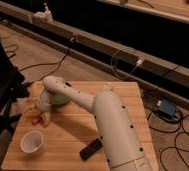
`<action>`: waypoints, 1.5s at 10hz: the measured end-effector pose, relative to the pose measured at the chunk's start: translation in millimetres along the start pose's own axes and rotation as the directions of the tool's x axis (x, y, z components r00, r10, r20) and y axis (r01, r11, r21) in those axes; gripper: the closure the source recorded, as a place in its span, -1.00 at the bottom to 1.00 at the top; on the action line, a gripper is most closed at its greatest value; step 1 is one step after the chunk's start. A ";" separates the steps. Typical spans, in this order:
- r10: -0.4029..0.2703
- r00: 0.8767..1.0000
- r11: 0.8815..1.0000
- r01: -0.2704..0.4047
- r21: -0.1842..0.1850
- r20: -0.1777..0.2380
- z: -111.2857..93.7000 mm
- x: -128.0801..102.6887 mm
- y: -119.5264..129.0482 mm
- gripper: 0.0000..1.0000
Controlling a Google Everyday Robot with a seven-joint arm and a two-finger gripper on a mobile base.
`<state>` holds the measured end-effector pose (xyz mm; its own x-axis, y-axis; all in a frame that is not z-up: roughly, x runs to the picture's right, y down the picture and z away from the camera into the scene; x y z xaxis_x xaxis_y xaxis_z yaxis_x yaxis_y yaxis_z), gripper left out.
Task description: Place the pepper in the ceramic bowl
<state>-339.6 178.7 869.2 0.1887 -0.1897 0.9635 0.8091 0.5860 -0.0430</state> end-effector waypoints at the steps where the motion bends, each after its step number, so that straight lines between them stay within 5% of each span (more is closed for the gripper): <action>1: 0.003 1.000 1.000 -0.003 -0.004 0.009 3.0 0.7 0.5 -0.17; 5: -0.017 1.000 1.000 0.017 -0.017 -0.003 3.8 4.5 -2.0 0.59; 9: -0.022 0.999 1.000 0.022 0.003 -0.040 -8.1 10.3 -3.6 0.63; 15: -0.100 0.984 0.988 0.116 0.100 -0.150 -74.2 -8.1 -23.8 0.63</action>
<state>-319.1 107.9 842.9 0.1882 -0.3638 0.9123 0.7658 0.6359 0.0956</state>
